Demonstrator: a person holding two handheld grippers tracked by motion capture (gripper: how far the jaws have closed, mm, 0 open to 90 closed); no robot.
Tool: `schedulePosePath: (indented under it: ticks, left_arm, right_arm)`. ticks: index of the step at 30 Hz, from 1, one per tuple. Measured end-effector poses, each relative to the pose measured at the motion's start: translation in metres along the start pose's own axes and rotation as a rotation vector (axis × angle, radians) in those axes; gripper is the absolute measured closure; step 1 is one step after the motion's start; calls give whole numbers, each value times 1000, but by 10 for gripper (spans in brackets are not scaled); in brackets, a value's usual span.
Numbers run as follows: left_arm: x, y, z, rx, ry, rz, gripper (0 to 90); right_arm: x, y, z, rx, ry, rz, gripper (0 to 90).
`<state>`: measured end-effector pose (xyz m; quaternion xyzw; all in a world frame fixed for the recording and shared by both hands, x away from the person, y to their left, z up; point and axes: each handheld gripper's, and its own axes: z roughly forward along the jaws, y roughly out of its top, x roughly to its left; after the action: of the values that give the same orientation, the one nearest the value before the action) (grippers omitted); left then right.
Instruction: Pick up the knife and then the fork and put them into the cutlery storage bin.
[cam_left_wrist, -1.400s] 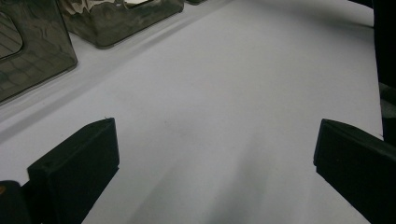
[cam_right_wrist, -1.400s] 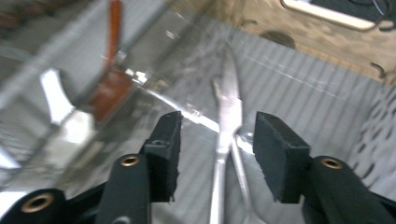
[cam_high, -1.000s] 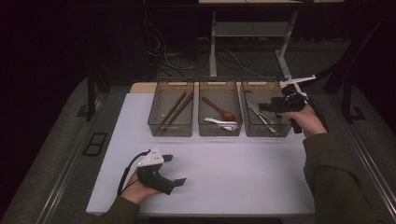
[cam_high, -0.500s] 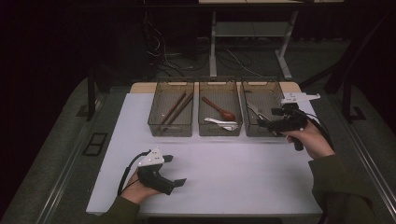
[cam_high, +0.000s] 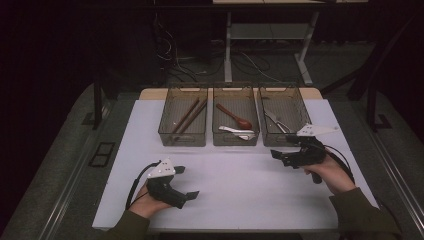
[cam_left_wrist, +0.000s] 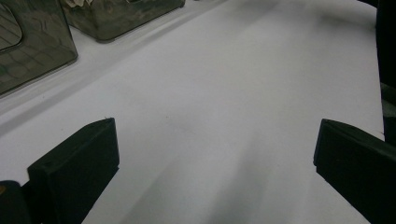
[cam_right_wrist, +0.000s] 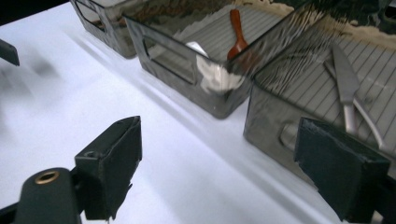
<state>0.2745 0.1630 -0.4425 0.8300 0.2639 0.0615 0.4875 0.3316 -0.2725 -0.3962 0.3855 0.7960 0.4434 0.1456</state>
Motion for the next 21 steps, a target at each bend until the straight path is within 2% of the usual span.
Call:
schedulePosePath:
  ticks: [5,14,21]
  left_arm:
    - [0,0,0,0,-1,2,0]
    - [-1,0,0,0,-5,2,0]
    - [-1,1,0,2,-6,4,0]
  right_arm:
    - [8,-14,0,15,12,-6,150]
    - [15,-40,-7,-13,22,19,150]
    - [19,-60,-16,-44,26,16,150]
